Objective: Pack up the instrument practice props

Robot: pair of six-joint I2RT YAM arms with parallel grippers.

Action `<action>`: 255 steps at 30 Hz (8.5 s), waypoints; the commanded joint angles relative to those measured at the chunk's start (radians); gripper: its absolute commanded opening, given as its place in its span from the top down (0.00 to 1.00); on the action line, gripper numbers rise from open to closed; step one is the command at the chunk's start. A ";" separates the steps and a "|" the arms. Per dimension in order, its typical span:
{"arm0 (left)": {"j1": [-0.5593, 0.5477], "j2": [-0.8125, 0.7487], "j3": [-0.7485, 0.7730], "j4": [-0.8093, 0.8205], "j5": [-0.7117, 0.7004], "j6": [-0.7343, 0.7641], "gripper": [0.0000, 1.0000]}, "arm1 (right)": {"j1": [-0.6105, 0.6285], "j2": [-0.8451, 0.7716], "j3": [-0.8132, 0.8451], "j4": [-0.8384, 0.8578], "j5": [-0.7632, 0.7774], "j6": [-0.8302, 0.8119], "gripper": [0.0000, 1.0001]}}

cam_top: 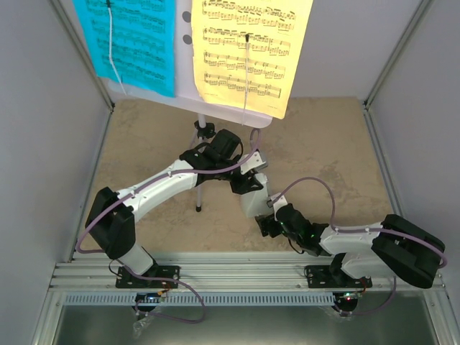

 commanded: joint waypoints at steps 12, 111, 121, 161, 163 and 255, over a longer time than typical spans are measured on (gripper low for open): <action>-0.012 -0.009 0.008 -0.058 0.031 -0.009 0.62 | 0.035 0.021 0.028 -0.015 0.131 0.036 0.30; 0.262 -0.016 -0.081 0.497 0.061 -0.397 1.00 | -0.680 -0.680 0.613 -0.678 -0.330 -0.033 0.02; 0.262 -0.031 -0.047 0.403 -0.043 -0.402 0.28 | -0.680 -0.743 0.751 -0.742 -0.403 0.015 0.03; 0.005 -0.402 0.233 0.107 -0.023 -0.760 0.13 | -0.935 -0.073 1.486 -0.694 -1.069 0.084 0.41; -0.039 -0.386 0.257 0.105 -0.056 -0.760 0.13 | -0.935 -0.076 1.487 -0.696 -1.064 0.080 0.48; -0.033 0.158 0.819 0.441 -0.287 -0.756 1.00 | -0.935 -0.286 1.408 -0.603 -0.423 0.019 1.00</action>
